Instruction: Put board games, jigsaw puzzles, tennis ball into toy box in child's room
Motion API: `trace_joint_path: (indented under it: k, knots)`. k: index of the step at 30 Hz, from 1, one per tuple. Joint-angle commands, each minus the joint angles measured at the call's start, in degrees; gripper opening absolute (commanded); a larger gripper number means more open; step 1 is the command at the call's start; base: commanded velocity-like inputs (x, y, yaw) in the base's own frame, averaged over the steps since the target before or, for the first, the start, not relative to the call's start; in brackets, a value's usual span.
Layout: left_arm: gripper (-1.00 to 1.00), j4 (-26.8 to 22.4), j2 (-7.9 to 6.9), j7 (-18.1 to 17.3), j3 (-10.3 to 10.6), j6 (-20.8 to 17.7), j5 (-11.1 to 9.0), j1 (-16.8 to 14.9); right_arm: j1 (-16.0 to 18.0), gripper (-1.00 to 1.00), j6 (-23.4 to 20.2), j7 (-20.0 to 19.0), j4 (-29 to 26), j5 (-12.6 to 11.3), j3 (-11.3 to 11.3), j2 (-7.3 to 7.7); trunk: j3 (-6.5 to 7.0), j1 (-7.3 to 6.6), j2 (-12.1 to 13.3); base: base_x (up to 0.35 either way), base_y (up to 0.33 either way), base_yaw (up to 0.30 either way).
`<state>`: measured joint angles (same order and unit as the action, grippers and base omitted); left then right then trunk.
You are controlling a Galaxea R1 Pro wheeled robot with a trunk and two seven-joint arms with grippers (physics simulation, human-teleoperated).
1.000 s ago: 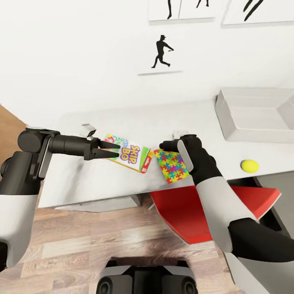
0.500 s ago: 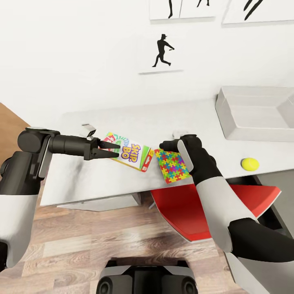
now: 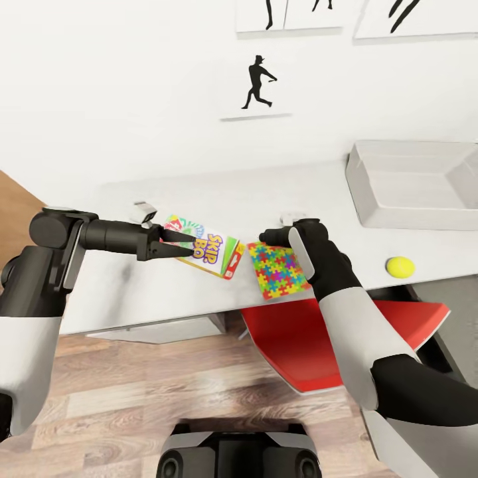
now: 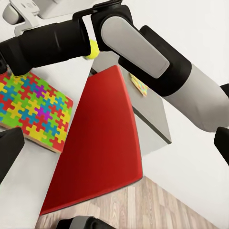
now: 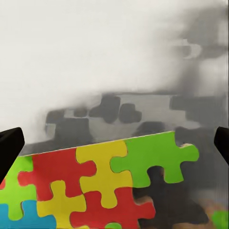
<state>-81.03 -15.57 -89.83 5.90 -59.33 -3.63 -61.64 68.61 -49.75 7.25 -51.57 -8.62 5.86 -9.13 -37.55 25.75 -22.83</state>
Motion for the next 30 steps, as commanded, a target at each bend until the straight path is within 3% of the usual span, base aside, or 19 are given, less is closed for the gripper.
trace_joint_path:
  k: [1,30]
  knots:
    - [1.0,0.0,-0.06,-0.1,0.0,-0.6,-0.1,-0.1,0.0,1.0,-0.2,0.6,-0.1,-0.6,0.1,0.02,-0.07,0.03,-0.1,0.0,-0.221,0.0]
    - [1.0,0.0,-0.07,-0.1,-0.2,-0.6,-0.3,0.0,0.0,1.0,-0.2,0.6,-0.1,-0.7,0.2,0.6,-0.07,0.03,-0.1,-0.031,-0.014,0.0]
